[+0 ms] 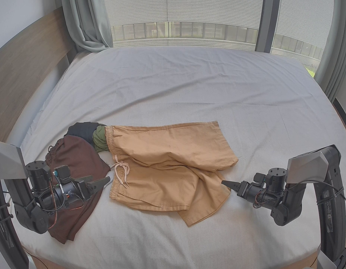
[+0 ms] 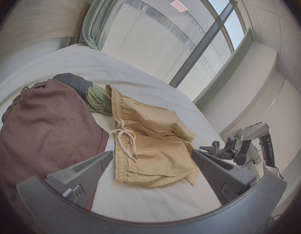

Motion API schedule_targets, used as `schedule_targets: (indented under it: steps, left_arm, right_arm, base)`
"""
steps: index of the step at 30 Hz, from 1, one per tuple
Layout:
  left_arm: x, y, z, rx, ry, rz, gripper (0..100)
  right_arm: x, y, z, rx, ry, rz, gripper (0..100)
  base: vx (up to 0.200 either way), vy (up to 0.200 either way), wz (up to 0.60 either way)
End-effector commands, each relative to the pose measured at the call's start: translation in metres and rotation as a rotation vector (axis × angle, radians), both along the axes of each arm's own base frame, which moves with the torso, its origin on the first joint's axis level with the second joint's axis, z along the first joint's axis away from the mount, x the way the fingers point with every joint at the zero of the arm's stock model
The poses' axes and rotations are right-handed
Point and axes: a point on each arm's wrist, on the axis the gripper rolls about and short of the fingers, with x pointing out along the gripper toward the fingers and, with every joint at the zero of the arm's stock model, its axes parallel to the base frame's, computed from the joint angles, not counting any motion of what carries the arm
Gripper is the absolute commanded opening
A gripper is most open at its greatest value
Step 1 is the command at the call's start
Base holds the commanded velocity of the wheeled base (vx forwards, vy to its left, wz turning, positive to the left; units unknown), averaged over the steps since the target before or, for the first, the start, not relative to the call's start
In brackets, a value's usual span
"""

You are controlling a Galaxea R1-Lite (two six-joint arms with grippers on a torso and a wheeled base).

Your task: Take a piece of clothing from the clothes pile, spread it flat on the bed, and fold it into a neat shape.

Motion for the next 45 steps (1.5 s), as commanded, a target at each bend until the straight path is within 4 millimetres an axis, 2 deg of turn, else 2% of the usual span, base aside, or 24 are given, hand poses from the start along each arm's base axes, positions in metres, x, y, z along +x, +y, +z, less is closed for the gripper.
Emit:
schedule_targets:
  steps: [1, 10, 15, 18, 21, 22, 24, 30, 40, 41, 45]
  left_arm:
    - [0.0, 0.0, -0.001, 0.0, 0.003, 0.0, 100]
    - [-0.002, -0.005, -0.001, 0.0, 0.01, -0.019, 100]
    - [-0.003, -0.005, -0.002, 0.001, 0.011, -0.02, 100]
    - [-0.003, -0.005, -0.002, 0.001, 0.011, -0.02, 100]
    - [-0.002, -0.005, -0.002, 0.002, 0.011, -0.018, 100]
    - [-0.003, -0.005, -0.002, 0.001, 0.011, -0.02, 100]
    - [-0.003, -0.005, -0.002, 0.001, 0.014, -0.02, 100]
    - [-0.002, -0.005, -0.006, 0.002, 0.026, -0.017, 100]
    - [-0.001, -0.005, -0.01, 0.003, 0.039, -0.019, 100]
    - [-0.001, -0.005, -0.01, 0.003, 0.039, -0.017, 100]
    - [-0.001, -0.004, -0.015, 0.003, 0.058, -0.016, 100]
  right_arm:
    - [0.0, 0.001, -0.002, 0.001, 0.005, 0.003, 0]
    - [0.002, -0.002, 0.0, -0.002, -0.009, -0.007, 0]
    - [0.005, -0.006, 0.006, 0.001, -0.031, -0.02, 0]
    - [0.013, -0.016, 0.017, -0.003, -0.081, -0.049, 0]
    - [0.014, -0.018, 0.018, -0.006, -0.087, -0.057, 0]
    - [0.025, -0.025, 0.023, -0.011, -0.134, -0.081, 0]
    - [0.032, -0.03, 0.026, -0.009, -0.164, -0.094, 0]
    - [0.046, -0.029, 0.032, 0.001, -0.223, -0.1, 0]
    - [0.045, -0.031, 0.03, -0.002, -0.216, -0.105, 0]
    - [0.045, -0.032, 0.03, -0.002, -0.216, -0.107, 100]
    - [0.041, -0.032, 0.028, -0.063, -0.235, -0.107, 100]
  base:
    - [0.0, 0.0, 0.0]
    - [0.0, 0.0, 0.0]
    - [0.0, 0.0, 0.0]
    - [0.0, 0.0, 0.0]
    - [0.0, 0.0, 0.0]
    - [0.0, 0.0, 0.0]
    - [0.0, 0.0, 0.0]
    - [0.0, 0.0, 0.0]
    - [0.0, 0.0, 0.0]
    - [0.0, 0.0, 0.0]
    - [0.0, 0.0, 0.0]
